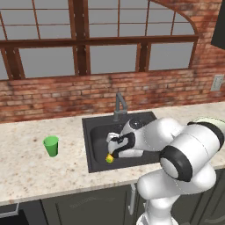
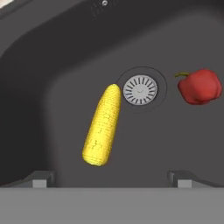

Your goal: Remove the bell pepper and corn from the sink. Then move the bowl and cup from the counter to the sink for washing.

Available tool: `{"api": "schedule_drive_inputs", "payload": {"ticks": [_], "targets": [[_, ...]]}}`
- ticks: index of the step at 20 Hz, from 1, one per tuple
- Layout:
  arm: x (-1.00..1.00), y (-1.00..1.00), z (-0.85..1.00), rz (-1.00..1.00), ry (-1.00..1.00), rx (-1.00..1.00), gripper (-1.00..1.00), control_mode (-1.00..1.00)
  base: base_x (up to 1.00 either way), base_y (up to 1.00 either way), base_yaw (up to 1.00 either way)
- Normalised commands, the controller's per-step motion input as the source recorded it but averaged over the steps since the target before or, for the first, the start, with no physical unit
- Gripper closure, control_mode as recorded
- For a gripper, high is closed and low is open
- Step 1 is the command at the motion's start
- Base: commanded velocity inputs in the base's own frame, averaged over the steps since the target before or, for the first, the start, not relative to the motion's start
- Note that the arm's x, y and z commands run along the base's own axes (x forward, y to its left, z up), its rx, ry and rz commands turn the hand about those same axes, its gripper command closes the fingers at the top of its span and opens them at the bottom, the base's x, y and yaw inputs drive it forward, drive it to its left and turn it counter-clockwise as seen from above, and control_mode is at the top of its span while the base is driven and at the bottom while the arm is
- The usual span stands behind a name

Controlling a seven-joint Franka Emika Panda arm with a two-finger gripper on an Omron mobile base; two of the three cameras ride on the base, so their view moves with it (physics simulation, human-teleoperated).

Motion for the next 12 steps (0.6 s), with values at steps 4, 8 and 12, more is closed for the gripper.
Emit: {"api": "schedule_drive_inputs", "payload": {"ticks": [4,8,12], "targets": [[0.17,0.03,-0.23,0.0,0.0,0.0,-1.0,-1.0,0.0,0.0,0.0],[0.17,0.05,-0.23,0.0,0.0,0.01,-1.0,-1.0,0.0,0.0,0.0],[0.17,0.04,-0.23,0.0,0.0,0.04,-1.0,-1.0,0.0,0.0,0.0]]}}
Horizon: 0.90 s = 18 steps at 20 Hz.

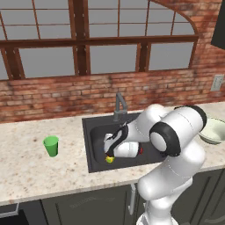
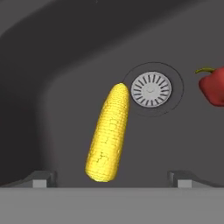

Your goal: Remove the bell pepper and corn from the sink. Then move the bowl and cup from the counter to the sink for washing.

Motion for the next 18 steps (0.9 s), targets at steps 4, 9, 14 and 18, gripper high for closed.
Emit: {"api": "schedule_drive_inputs", "payload": {"ticks": [4,9,14,18], "targets": [[0.15,0.04,-0.24,0.0,0.0,0.04,-1.0,-1.0,0.0,0.0,0.0],[0.12,0.01,-0.27,0.0,0.02,0.01,-1.0,-1.0,0.0,0.0,0.0],[0.1,0.0,-0.27,0.0,0.04,0.0,-1.0,-1.0,0.0,0.0,0.0],[0.11,0.0,-0.24,0.0,0.01,0.0,-1.0,-1.0,0.0,0.0,0.0]]}}
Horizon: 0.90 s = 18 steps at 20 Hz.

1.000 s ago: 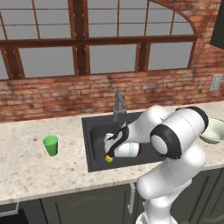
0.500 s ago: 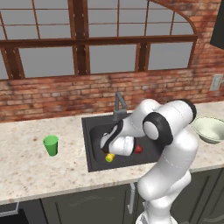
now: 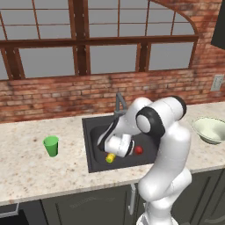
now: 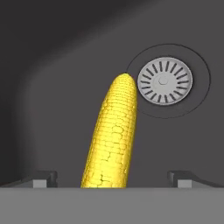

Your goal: Remove the bell pepper and corn from the sink. Then move the bowl and cup from the counter to the sink for washing.

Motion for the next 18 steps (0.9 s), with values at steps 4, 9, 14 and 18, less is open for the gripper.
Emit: {"api": "schedule_drive_inputs", "payload": {"ticks": [4,9,14,18], "targets": [[0.12,0.03,-0.23,0.0,0.0,0.0,-1.0,-1.0,0.0,0.0,0.0],[0.12,0.03,-0.25,0.0,0.01,0.0,-1.0,-1.0,0.0,0.0,0.0],[0.12,0.02,-0.26,0.0,0.03,0.0,-1.0,-1.0,0.0,0.0,0.0],[0.12,0.03,-0.26,0.0,0.03,0.0,-1.0,-1.0,0.0,0.0,0.0]]}}
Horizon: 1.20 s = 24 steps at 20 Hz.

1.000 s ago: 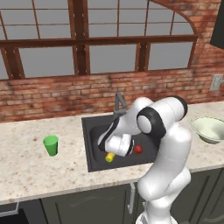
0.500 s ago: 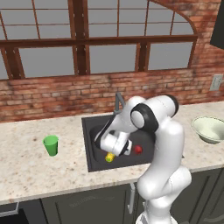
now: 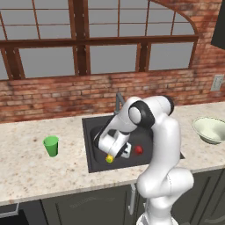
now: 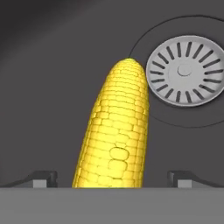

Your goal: Remove the bell pepper and corn from the sink. Then move the bowl and cup from the counter to the sink for washing.

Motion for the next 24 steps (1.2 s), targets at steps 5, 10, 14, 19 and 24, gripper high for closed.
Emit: {"api": "schedule_drive_inputs", "payload": {"ticks": [5,10,14,19,24], "targets": [[0.12,0.03,-0.23,0.0,0.02,0.0,-1.0,-1.0,0.0,0.0,0.0],[0.04,0.09,-0.18,0.0,0.06,0.0,1.0,-1.0,0.0,0.0,0.0],[0.0,0.02,-0.08,0.0,0.11,0.0,1.0,-1.0,0.0,0.0,0.0],[-0.04,0.01,0.04,0.0,0.03,0.01,1.0,-1.0,0.0,0.0,0.0],[-0.08,0.03,0.2,0.0,0.01,0.0,1.0,-1.0,0.0,0.0,0.0]]}}
